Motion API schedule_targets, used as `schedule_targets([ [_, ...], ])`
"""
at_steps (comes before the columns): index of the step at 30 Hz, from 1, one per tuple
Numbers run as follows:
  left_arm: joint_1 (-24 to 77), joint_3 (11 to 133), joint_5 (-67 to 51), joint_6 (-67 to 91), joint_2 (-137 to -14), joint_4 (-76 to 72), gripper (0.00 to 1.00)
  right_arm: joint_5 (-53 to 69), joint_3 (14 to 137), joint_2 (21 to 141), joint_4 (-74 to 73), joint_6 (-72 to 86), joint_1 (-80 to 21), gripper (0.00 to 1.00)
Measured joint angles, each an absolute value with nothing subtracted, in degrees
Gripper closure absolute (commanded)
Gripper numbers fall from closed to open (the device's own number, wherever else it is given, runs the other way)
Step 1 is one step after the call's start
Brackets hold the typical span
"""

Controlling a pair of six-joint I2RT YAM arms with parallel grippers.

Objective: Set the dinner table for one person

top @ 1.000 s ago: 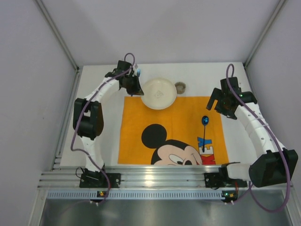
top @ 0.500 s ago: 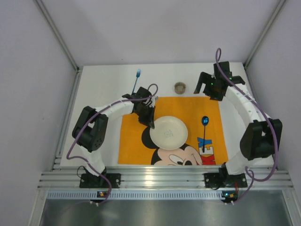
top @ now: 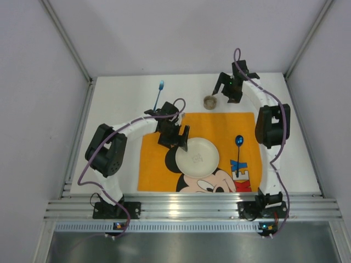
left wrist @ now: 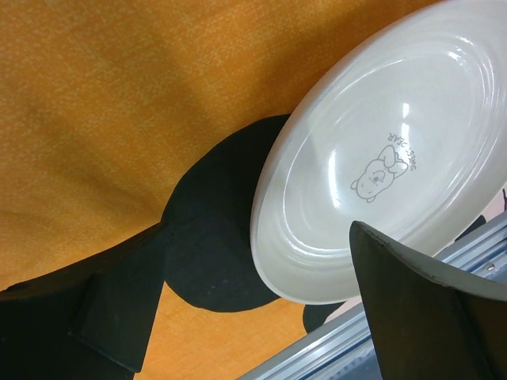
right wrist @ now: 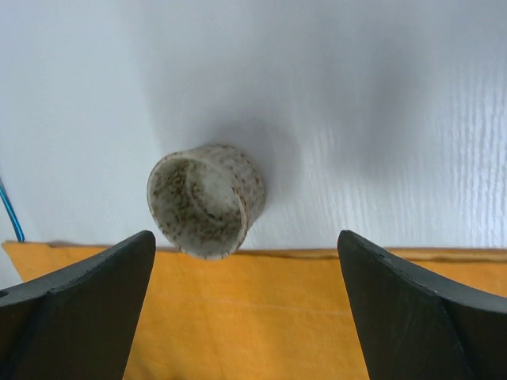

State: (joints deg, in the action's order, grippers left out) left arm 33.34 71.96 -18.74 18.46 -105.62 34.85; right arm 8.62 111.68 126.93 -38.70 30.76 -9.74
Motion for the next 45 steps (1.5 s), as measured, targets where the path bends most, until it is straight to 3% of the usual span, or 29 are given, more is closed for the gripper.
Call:
schedule_targets([
  [4,33.0,74.2,-18.3,18.5,-105.6,36.5,0.02,7.3,119.3,134.0,-40.3,31.3,-10.8,0.24],
  [9,30.6,76.3,-18.2,18.5,-105.6,37.3,0.02,5.1,122.1,137.4,-41.8,31.8,-12.1,0.41],
  [11,28.6,76.8,-18.0,18.5,-105.6,38.2,0.02,4.1,123.0,138.4,-42.7,31.5,-12.4,0.53],
  [12,27.4,77.0,-17.8,18.5,-105.6,38.5,0.02,3.4,123.2,138.9,-42.9,31.4,-12.6,0.66],
  [16,22.5,78.3,-16.2,18.5,-105.6,39.6,0.01,1.7,124.0,140.0,-44.2,30.8,-13.1,1.0],
  [20,19.6,83.6,-10.7,18.5,-106.6,42.9,0.02,-0.4,126.0,140.3,-45.3,30.2,-13.4,1.0],
  [26,17.0,101.3,-1.5,17.5,-115.9,45.5,0.02,-4.5,124.8,137.4,-45.5,27.8,-13.2,1.0],
  [32,15.4,120.9,3.8,15.2,-128.7,47.0,0.02,-8.8,106.5,118.5,-46.2,26.1,-12.3,1.0],
  [37,15.4,126.1,4.8,14.4,-134.9,46.6,0.02,-10.1,90.3,102.4,-44.6,26.1,-10.4,1.0],
  [45,15.5,126.4,3.9,13.5,-140.3,46.0,0.02,-9.3,75.2,99.4,-43.3,27.0,-6.4,1.0],
])
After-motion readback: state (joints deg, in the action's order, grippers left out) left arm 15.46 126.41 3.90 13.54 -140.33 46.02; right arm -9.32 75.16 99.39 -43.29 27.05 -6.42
